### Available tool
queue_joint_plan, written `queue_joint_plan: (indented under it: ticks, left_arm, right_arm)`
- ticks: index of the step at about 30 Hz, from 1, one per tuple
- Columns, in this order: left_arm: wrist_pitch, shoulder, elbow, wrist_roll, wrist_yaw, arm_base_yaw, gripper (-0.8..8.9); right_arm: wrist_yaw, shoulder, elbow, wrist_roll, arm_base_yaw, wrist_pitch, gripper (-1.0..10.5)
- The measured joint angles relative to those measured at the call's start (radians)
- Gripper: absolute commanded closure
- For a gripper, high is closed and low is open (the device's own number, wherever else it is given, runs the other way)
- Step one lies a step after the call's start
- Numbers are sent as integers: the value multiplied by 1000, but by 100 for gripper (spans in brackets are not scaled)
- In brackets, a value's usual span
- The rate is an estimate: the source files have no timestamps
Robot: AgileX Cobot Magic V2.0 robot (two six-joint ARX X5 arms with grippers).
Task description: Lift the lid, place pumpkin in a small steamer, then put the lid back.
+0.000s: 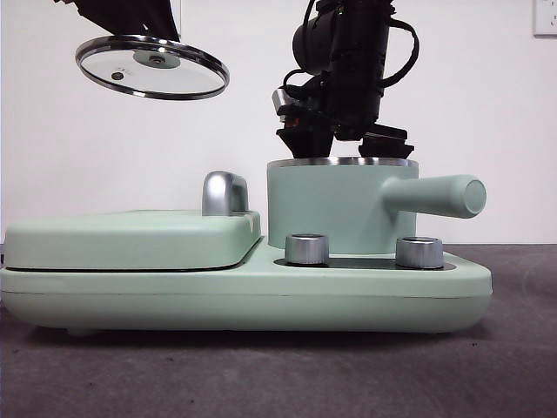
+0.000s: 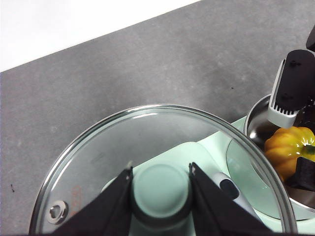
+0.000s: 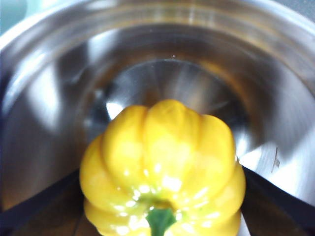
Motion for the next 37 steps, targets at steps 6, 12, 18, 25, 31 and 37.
queue_joint_plan:
  ticks: [6, 12, 18, 25, 31, 37]
  left_arm:
    - [4, 0, 0, 0, 0, 0, 799]
    - [4, 0, 0, 0, 0, 0, 799]
    - [4, 0, 0, 0, 0, 0, 799]
    - [4, 0, 0, -11, 0, 0, 799]
    - [4, 0, 0, -12, 0, 0, 799]
    - [4, 0, 0, -12, 0, 0, 799]
  right_arm:
    - [0, 0, 0, 0, 0, 4, 525]
    - [0, 0, 0, 0, 0, 4, 414]
    - [0, 0, 0, 0, 0, 4, 409]
    - [0, 1, 81, 15, -2, -24, 409]
    - [-39, -51, 165, 43, -3, -26, 409]
    - [-53, -279, 79, 56, -2, -26, 410]
